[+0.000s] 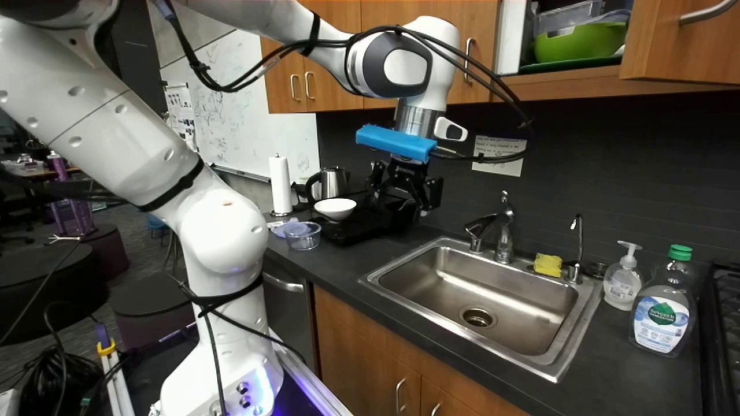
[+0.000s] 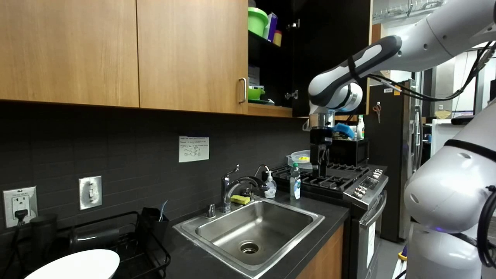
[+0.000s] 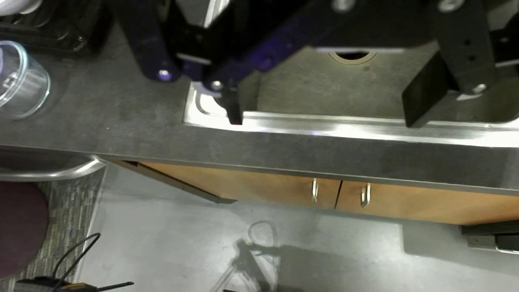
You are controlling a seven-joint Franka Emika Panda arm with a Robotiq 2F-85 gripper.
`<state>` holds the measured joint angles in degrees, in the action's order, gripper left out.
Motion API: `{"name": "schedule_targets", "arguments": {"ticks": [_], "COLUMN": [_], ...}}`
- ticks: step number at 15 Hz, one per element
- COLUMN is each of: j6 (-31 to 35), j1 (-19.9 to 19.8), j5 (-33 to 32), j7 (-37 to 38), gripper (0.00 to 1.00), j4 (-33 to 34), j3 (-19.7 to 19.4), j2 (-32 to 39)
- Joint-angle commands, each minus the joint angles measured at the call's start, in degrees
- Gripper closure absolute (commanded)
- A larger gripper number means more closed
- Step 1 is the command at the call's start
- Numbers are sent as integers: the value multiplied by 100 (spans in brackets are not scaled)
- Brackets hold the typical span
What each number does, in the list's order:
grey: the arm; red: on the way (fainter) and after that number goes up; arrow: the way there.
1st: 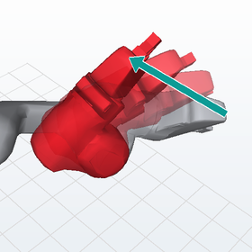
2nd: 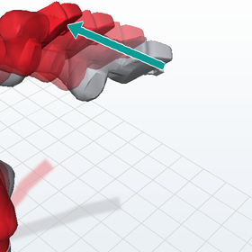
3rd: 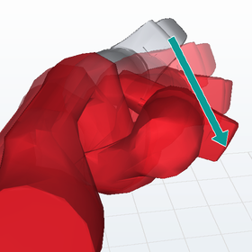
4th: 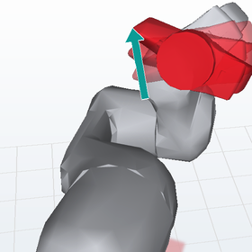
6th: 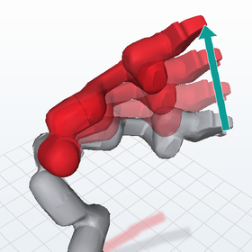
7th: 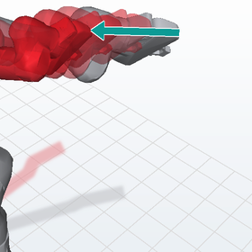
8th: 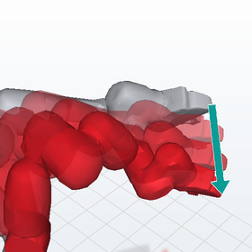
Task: Close the cupboard completely
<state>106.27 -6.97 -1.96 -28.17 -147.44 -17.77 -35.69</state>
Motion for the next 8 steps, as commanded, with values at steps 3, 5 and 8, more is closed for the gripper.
{"name": "schedule_targets", "arguments": {"ticks": [3,5,8], "j6": [-459,-646,-1058], "j1": [-183,-301,-185], "j5": [-45,46,28], "j7": [3,51,245], "gripper": [0,0,0], "j4": [-1068,-1392,-1223], "j3": [134,181,41], "j2": [-1949,-2612,-3105]}}
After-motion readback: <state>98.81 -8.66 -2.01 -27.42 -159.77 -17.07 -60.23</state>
